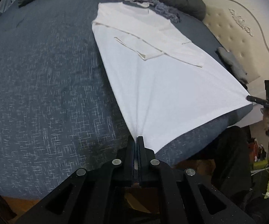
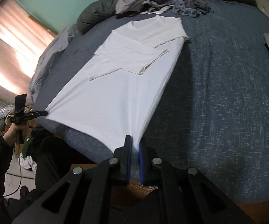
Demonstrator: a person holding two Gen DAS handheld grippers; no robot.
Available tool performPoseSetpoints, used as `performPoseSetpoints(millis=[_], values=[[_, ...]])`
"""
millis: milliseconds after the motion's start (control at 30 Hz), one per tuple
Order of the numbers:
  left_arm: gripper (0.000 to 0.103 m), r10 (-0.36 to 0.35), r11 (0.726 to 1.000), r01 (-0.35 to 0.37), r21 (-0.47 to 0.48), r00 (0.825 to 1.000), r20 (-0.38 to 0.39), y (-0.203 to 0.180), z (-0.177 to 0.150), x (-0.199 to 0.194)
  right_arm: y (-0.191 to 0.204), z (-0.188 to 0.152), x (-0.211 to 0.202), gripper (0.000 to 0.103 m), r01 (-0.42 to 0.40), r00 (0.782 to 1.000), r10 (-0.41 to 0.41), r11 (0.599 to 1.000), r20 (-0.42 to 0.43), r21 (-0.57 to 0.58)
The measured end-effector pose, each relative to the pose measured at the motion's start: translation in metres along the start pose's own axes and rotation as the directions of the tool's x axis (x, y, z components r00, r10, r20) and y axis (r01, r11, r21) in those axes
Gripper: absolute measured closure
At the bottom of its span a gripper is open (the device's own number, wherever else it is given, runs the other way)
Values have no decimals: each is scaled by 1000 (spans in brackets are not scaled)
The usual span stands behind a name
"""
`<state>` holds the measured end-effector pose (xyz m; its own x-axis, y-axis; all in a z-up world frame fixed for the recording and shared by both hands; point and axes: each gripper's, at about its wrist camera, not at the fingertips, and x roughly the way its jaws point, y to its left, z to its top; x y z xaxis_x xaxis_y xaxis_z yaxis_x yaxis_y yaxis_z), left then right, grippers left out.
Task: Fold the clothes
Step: 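Grasp the white shirt hem with the left tool while the right tool grasps it too, then lift the hem with both tools and fold it toward the collar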
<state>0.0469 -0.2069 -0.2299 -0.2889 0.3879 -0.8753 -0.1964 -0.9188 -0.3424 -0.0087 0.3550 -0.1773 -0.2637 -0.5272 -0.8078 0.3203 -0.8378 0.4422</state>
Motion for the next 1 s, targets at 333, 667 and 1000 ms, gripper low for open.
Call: performPoseSetpoints(millis=[333,667,1000], values=[[101,-2,1000,2,17,1000,13,-6,-14,-21,12,-28,-30,97,-61,998,62,998,19,-31],[101,-20,998,17,55,999,40,-32,-31,-45,35,-51,-58,97,-87,996,89,993,22,-80],[101,-38,998,36,55,999,24,-33,-18,-39,27,-37,-49,97,-82,996,83,995,19,-59]])
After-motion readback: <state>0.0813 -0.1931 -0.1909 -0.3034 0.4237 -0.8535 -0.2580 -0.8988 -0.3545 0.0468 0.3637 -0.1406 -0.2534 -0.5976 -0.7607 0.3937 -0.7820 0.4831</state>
